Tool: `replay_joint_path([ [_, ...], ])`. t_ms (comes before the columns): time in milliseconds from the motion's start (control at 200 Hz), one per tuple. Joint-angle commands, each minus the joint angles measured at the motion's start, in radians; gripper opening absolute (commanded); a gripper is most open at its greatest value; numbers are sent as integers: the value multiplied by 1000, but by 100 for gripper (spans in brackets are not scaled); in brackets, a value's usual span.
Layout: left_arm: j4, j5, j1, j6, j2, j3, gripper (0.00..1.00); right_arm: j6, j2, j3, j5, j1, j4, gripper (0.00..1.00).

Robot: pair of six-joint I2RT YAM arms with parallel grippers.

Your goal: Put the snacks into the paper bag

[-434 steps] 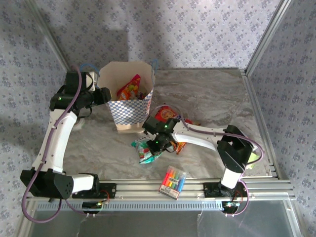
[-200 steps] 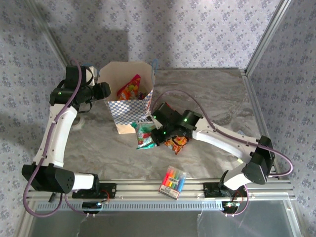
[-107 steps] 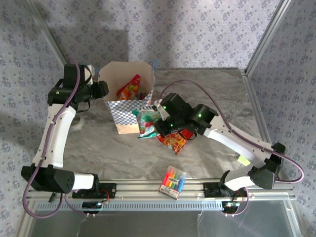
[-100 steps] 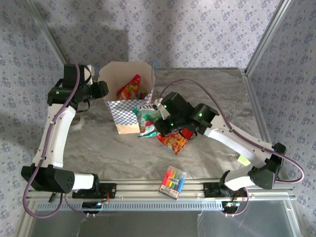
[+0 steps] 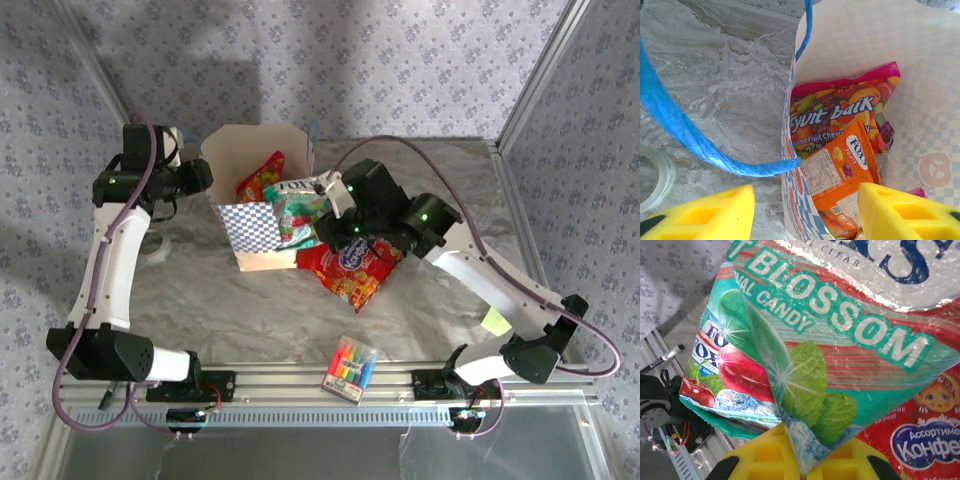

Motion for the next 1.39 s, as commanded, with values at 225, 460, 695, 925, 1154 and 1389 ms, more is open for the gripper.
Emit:
replay_joint_path([
  [225,21,32,18,-11,61,59,57,-70,73,159,-123,-85,63,0],
  [460,34,34,19,-17,79,67,57,-95,162,265,-181,-117,51,0],
  [695,41,38,20,-23,112,89,57,-95,262,395,-231,-147,32,0],
  [925,43,37,26,-19,135,102,57,-92,366,524,-266,-158,5,0],
  [1154,37,46,40,-19,153,113,57,-73,467,638,-276,-167,-12,0],
  [1389,41,72,50,0,166,115,57,-36,593,772,-278,-171,-10,0],
])
